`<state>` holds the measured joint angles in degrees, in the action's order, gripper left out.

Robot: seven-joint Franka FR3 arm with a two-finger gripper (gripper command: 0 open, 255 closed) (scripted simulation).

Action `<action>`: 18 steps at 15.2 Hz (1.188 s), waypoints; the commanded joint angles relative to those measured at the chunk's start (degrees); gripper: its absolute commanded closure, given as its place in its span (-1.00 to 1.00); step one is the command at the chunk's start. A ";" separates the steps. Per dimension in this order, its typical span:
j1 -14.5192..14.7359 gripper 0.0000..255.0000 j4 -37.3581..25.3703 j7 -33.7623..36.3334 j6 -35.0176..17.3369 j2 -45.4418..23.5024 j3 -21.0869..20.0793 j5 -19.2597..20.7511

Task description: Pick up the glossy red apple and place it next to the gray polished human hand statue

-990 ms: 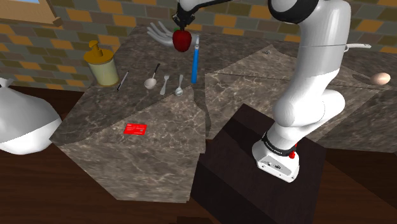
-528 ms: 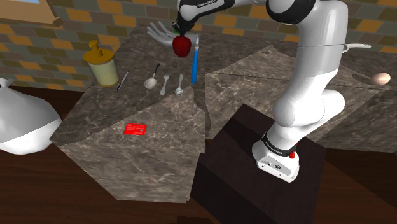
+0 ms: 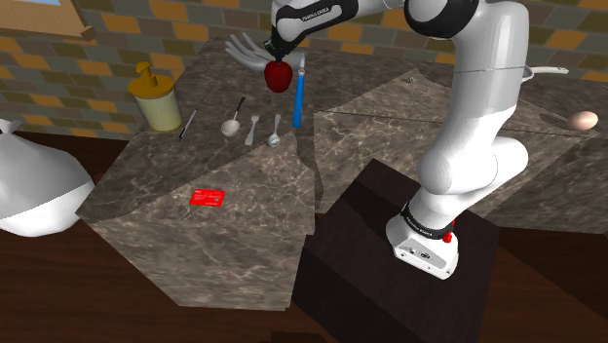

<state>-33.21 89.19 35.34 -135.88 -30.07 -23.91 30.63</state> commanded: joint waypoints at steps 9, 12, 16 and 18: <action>0.01 -1.00 0.02 0.03 -0.04 0.01 0.01 0.02; -1.01 -1.00 1.76 -1.04 2.54 4.59 -1.51 -2.21; -1.24 -1.00 2.09 -1.36 3.27 5.74 -1.87 -2.84; -1.24 -1.00 2.09 -1.35 3.27 5.74 -1.87 -2.84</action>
<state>-34.46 91.33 34.00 -132.67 -24.33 -25.77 27.81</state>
